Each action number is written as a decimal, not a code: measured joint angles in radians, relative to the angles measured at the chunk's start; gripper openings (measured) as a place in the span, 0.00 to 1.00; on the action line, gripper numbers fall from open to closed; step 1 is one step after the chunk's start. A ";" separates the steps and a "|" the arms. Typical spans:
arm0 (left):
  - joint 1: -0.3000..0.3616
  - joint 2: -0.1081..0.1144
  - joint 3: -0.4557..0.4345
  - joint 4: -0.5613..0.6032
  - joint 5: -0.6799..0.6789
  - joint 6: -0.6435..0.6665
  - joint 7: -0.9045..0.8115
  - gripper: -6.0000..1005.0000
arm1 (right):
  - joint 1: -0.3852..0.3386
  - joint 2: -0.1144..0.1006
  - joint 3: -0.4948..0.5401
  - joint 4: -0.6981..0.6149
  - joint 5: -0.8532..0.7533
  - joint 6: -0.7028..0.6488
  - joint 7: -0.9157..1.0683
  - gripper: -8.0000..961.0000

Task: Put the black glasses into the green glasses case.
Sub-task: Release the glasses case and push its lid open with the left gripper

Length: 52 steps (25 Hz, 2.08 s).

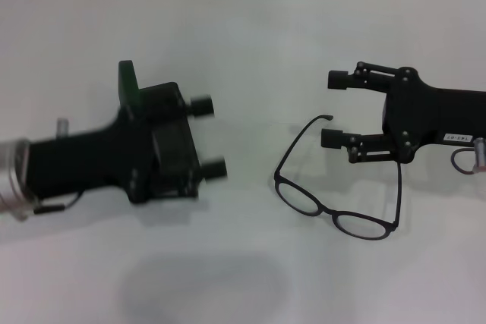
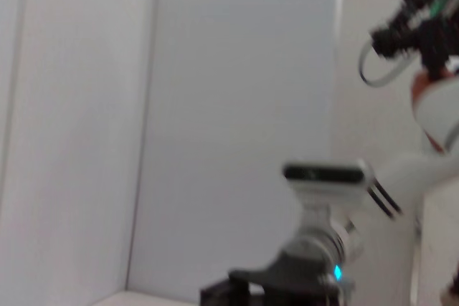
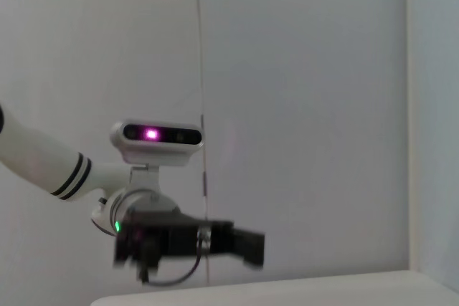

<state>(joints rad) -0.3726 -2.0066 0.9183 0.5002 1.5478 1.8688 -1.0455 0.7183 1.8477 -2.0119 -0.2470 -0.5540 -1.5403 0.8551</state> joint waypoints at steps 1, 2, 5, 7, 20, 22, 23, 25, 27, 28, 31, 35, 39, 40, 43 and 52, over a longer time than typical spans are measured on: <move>-0.003 0.005 -0.003 0.015 -0.024 0.000 -0.057 0.83 | -0.004 0.000 0.007 0.000 0.000 0.000 -0.001 0.88; -0.008 0.012 -0.007 0.033 -0.048 -0.002 -0.114 0.83 | -0.009 0.000 0.013 0.000 0.000 -0.001 -0.002 0.88; -0.030 0.050 -0.061 0.139 -0.045 -0.049 -0.448 0.82 | -0.013 -0.001 0.021 -0.001 -0.001 -0.001 -0.003 0.88; -0.043 0.073 -0.084 0.213 0.021 -0.110 -0.647 0.82 | -0.013 -0.003 0.023 -0.001 -0.001 -0.001 -0.004 0.88; -0.055 -0.050 -0.095 0.749 0.664 -0.258 -1.238 0.79 | -0.022 -0.006 0.025 -0.001 -0.003 -0.001 -0.017 0.88; -0.065 -0.069 -0.091 0.778 0.724 -0.274 -1.277 0.78 | -0.021 -0.006 0.026 -0.001 -0.003 -0.001 -0.024 0.88; -0.071 -0.077 -0.085 0.787 0.760 -0.286 -1.305 0.78 | -0.019 -0.006 0.026 -0.001 -0.003 0.000 -0.028 0.88; -0.080 -0.079 -0.064 0.787 0.796 -0.310 -1.340 0.78 | -0.017 -0.005 0.025 -0.001 -0.003 0.004 -0.031 0.88; -0.085 -0.078 -0.028 0.784 0.824 -0.338 -1.379 0.77 | -0.016 -0.006 0.026 -0.001 -0.003 0.007 -0.031 0.88; -0.087 -0.078 -0.015 0.783 0.833 -0.346 -1.390 0.77 | -0.016 -0.006 0.026 -0.001 -0.003 0.007 -0.032 0.88; -0.096 -0.079 0.048 0.790 0.889 -0.376 -1.454 0.76 | -0.018 -0.006 0.027 0.000 -0.003 0.010 -0.035 0.88; -0.104 -0.079 0.104 0.795 0.938 -0.399 -1.511 0.75 | -0.019 -0.007 0.027 0.006 -0.003 0.011 -0.037 0.88; -0.121 -0.080 0.143 0.796 0.994 -0.412 -1.561 0.75 | -0.020 -0.009 0.027 0.009 -0.003 0.011 -0.046 0.88; -0.124 -0.080 0.147 0.796 0.998 -0.413 -1.567 0.74 | -0.021 -0.009 0.027 0.009 -0.003 0.011 -0.047 0.88; -0.125 -0.079 0.151 0.797 0.996 -0.413 -1.568 0.74 | -0.022 -0.011 0.027 0.009 -0.003 0.011 -0.049 0.88; -0.132 -0.079 0.152 0.790 0.988 -0.414 -1.502 0.59 | -0.027 -0.013 0.027 0.010 -0.003 0.006 -0.056 0.88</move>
<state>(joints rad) -0.5042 -2.0854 1.0699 1.2901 2.5358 1.4550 -2.5474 0.6912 1.8345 -1.9849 -0.2370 -0.5568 -1.5347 0.7990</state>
